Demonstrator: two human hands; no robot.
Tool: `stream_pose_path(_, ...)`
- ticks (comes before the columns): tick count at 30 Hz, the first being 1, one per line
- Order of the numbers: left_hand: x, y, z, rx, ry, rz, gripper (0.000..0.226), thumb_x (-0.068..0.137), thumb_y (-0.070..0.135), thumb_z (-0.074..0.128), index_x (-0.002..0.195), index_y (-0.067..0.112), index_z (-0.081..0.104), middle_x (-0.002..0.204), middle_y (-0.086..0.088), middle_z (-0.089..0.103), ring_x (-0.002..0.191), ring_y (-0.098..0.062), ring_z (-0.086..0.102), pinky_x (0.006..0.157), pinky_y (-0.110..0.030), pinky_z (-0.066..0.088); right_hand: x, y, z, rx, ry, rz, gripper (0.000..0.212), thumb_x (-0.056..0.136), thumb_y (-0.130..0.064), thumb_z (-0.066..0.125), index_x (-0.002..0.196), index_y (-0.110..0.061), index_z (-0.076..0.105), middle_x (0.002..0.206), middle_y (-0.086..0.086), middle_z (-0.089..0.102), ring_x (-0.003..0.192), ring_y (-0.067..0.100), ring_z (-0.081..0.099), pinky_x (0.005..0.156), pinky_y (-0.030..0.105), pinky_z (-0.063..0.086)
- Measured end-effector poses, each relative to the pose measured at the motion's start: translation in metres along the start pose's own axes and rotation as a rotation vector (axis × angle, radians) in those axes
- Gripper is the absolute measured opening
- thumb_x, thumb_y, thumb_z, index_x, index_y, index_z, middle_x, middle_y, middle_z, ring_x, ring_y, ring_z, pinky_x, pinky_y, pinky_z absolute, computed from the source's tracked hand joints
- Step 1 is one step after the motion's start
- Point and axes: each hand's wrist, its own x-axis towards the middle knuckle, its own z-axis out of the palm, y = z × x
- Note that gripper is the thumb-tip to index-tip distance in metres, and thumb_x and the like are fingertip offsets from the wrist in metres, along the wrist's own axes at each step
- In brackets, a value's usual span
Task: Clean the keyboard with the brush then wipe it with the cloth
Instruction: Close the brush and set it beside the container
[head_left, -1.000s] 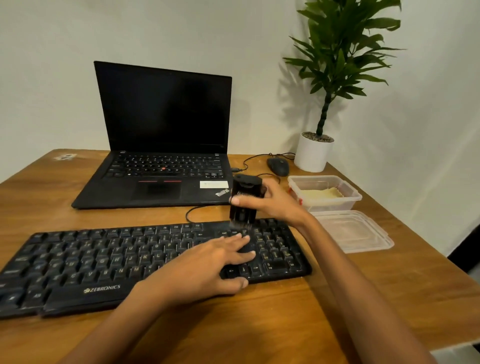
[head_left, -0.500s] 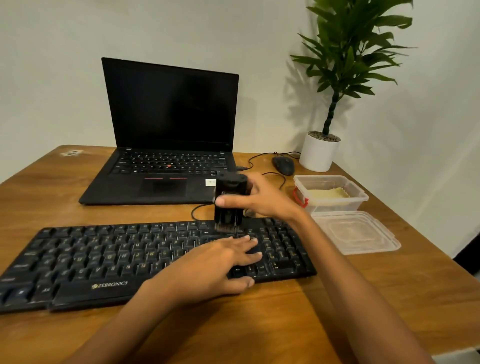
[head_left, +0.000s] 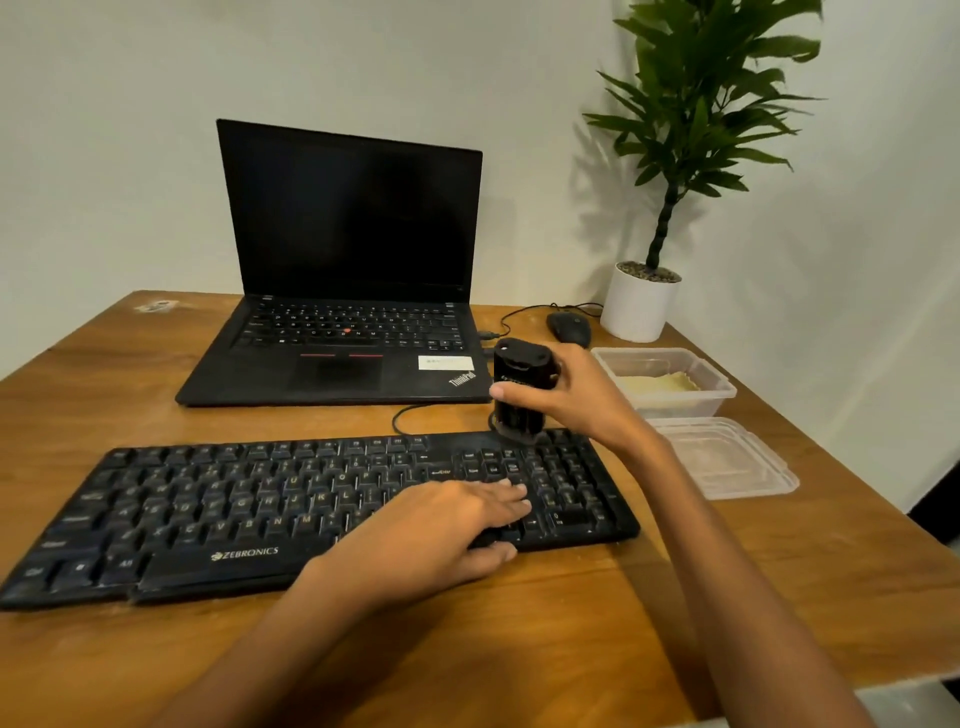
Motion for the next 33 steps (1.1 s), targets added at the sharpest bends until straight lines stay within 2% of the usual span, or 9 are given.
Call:
stream_pose_path(3,-0.001,-0.005,-0.007,-0.112,0.021,0.005,0.046,0.093,0.043,0.046,0.137,0.032,0.039,0.144,0.023,0.029,0.13,0.012,0.024,0.108,-0.013,0.021,-0.006,-0.007,0.003,0.168,0.059,-0.004,0.015,0.075,-0.028,0.073,0.086,-0.028,0.063,0.079,-0.015,0.067,0.078,-0.007,0.061,0.068,0.009,0.046)
stream_pose_path(6,-0.004,-0.015,-0.026,-0.296,0.151,-0.046,0.037,0.089,0.04,0.054,0.125,0.033,0.052,0.129,0.027,0.043,0.12,0.017,0.037,0.1,-0.004,0.028,-0.008,-0.007,0.002,0.258,0.142,0.021,0.015,0.074,-0.03,0.073,0.086,-0.026,0.064,0.081,-0.01,0.069,0.083,0.002,0.065,0.074,0.022,0.054)
stream_pose_path(9,-0.006,-0.035,-0.045,-0.369,0.366,-0.143,0.022,0.085,0.035,0.062,0.107,0.034,0.065,0.109,0.024,0.061,0.102,0.01,0.056,0.087,-0.009,0.044,-0.004,-0.015,0.006,0.353,0.229,0.068,0.016,0.076,-0.031,0.07,0.087,-0.021,0.064,0.082,-0.005,0.069,0.082,0.006,0.067,0.067,0.027,0.056)
stream_pose_path(11,-0.006,-0.05,-0.056,-0.383,0.494,-0.203,0.017,0.084,0.033,0.064,0.1,0.031,0.069,0.096,0.019,0.068,0.091,0.007,0.061,0.08,-0.011,0.047,0.0,-0.021,0.014,0.512,0.265,0.112,0.014,0.078,-0.03,0.069,0.088,-0.022,0.064,0.086,-0.003,0.071,0.084,0.008,0.068,0.066,0.026,0.056)
stream_pose_path(13,-0.005,-0.061,-0.062,-0.427,0.561,-0.252,0.019,0.082,0.037,0.065,0.098,0.029,0.07,0.092,0.015,0.07,0.087,0.004,0.062,0.077,-0.012,0.047,0.004,-0.027,0.024,0.659,0.268,0.164,0.025,0.075,-0.033,0.069,0.094,-0.018,0.064,0.093,0.002,0.071,0.09,0.014,0.068,0.071,0.029,0.056)
stream_pose_path(16,-0.004,-0.065,-0.062,-0.689,0.571,-0.317,0.04,0.074,0.054,0.064,0.103,0.027,0.068,0.093,0.01,0.071,0.089,-0.004,0.066,0.083,-0.026,0.051,0.006,-0.034,0.041,0.817,0.246,0.212,0.036,0.07,-0.032,0.069,0.098,-0.01,0.063,0.094,0.006,0.071,0.09,0.017,0.068,0.074,0.034,0.057)
stream_pose_path(20,-0.004,-0.059,-0.05,-1.088,0.464,-0.4,0.035,0.077,0.036,0.066,0.107,0.02,0.065,0.098,-0.002,0.072,0.094,-0.018,0.067,0.083,-0.034,0.054,0.005,-0.035,0.06,1.034,0.285,0.288,0.038,0.069,-0.026,0.07,0.102,-0.009,0.06,0.098,0.012,0.071,0.091,0.022,0.068,0.068,0.032,0.057)
stream_pose_path(26,-0.003,-0.061,-0.044,-1.321,0.473,-0.494,0.035,0.073,0.025,0.071,0.104,0.01,0.066,0.096,-0.008,0.071,0.091,-0.02,0.068,0.076,-0.027,0.056,0.002,-0.03,0.072,0.971,0.34,0.316,0.052,0.07,-0.025,0.072,0.114,-0.01,0.049,0.106,0.011,0.067,0.089,0.022,0.069,0.068,0.034,0.057)
stream_pose_path(33,-0.003,-0.067,-0.037,-1.503,0.704,-0.585,0.026,0.075,0.018,0.07,0.1,0.01,0.068,0.092,-0.006,0.072,0.084,-0.015,0.068,0.068,-0.022,0.055,-0.006,-0.026,0.073,0.891,0.187,0.356,0.039,0.075,-0.012,0.073,0.109,-0.008,0.054,0.106,0.011,0.066,0.088,0.022,0.069,0.07,0.032,0.058)
